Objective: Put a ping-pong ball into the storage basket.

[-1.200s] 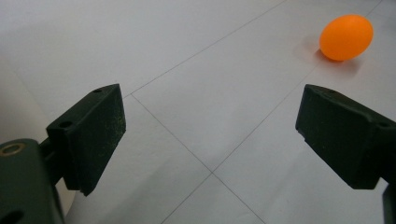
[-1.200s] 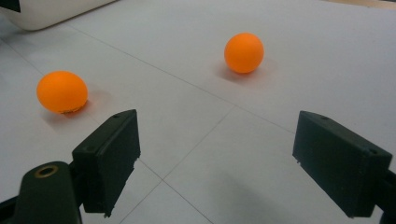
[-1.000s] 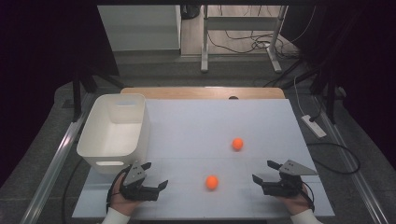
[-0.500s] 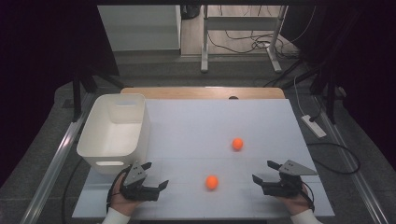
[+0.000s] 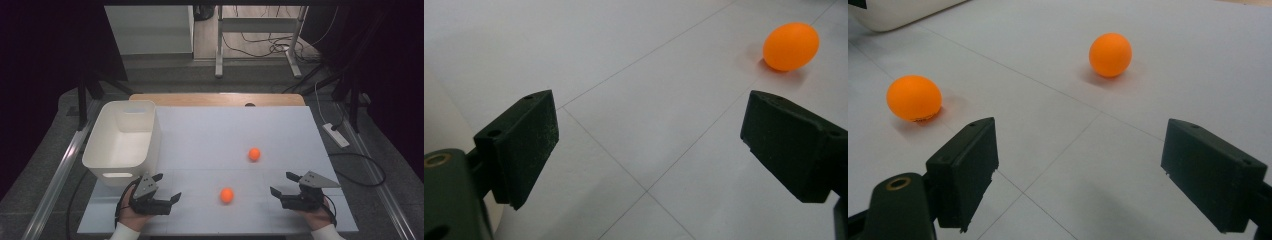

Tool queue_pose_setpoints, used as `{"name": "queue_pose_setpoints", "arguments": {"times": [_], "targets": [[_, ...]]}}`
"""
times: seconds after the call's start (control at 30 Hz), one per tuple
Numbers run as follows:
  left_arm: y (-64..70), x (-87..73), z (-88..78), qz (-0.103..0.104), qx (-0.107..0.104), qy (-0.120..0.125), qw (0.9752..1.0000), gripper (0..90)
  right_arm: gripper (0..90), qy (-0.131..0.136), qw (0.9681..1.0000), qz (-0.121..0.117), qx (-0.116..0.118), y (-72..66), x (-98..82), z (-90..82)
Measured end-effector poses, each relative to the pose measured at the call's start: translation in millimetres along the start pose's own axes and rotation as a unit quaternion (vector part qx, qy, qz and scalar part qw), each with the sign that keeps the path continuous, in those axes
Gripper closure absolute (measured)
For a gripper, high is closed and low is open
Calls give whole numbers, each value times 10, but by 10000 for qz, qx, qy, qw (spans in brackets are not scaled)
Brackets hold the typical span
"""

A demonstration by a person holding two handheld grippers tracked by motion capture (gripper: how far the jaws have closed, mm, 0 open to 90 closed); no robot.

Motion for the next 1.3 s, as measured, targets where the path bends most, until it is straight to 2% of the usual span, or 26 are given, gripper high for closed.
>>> {"name": "queue_pose_setpoints", "arguments": {"times": [0.3, 0.63, 0.87, 1.3], "targets": [[46, 94, 15, 95, -43, -36, 9999, 95, 152, 6, 10000, 7, 2, -1, 2, 0], [82, 191, 47, 90, -98, -85, 9999, 95, 153, 31, 10000, 33, 27, -7, 15, 0], [111, 235, 91, 124, -170, -180, 9996, 96, 153, 32, 10000, 62, 58, -2, 17, 4], [175, 310, 122, 220, -266, -210, 9992, 97, 153, 36, 10000, 69, 46, -4, 18, 2]]}}
Point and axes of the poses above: each handheld gripper's, and its own axes: z roughly forward along the jaws, x roughly out of its top, y roughly to its right, the point moved 3 cm from there along z, roughly forward along the jaws, and after that the axes turned 6 degrees about -y, right-handed, at the moved point
